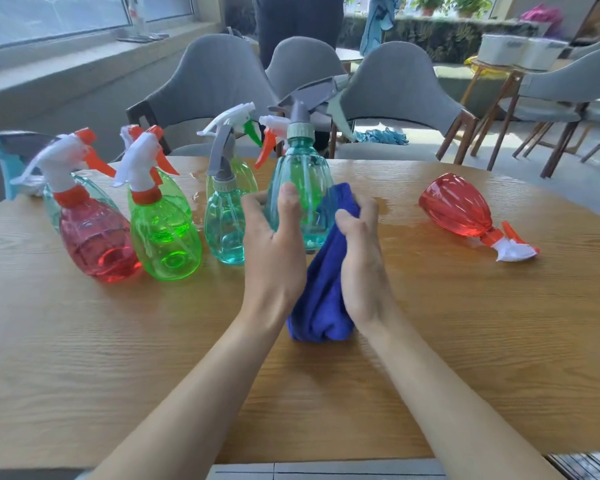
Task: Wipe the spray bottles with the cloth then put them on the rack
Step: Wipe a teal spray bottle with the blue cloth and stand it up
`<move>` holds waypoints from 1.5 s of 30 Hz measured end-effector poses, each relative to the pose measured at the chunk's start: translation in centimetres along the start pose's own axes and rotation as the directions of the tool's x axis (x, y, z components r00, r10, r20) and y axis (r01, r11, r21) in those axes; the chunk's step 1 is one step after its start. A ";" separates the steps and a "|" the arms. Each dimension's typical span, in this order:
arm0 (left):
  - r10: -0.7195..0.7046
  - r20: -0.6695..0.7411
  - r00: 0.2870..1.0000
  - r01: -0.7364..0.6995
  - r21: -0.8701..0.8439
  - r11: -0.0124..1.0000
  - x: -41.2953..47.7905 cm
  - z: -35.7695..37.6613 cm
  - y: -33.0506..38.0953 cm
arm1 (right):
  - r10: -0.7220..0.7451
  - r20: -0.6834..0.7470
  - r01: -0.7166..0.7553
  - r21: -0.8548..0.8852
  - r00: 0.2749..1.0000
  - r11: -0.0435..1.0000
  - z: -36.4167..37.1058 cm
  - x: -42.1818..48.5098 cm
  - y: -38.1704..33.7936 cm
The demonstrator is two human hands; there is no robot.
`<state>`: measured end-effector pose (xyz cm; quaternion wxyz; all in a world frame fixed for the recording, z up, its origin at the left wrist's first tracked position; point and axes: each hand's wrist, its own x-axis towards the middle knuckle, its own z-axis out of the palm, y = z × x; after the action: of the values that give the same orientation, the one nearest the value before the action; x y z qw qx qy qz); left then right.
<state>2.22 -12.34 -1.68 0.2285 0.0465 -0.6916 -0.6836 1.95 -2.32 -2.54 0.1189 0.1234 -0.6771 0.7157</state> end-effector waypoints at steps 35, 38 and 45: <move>-0.018 0.117 0.993 -0.002 0.171 0.985 -0.5 0.3 0.3 | 0.239 -0.140 -0.202 0.238 0.961 0.950 -1.9 1.4 -0.6; 0.040 0.129 0.991 -0.069 0.234 0.970 -0.1 -0.1 -0.5 | 0.231 -0.180 -0.188 0.228 0.956 0.955 -2.1 1.3 -0.6; -0.041 0.188 0.981 0.018 0.126 0.992 -0.8 0.8 0.1 | -0.027 -0.132 0.018 -0.071 0.991 0.997 -1.2 0.5 -1.2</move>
<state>2.65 -11.29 -1.79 0.1479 0.0055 -0.7506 -0.6440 1.84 -1.04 -1.29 0.1761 0.0789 -0.6908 0.6968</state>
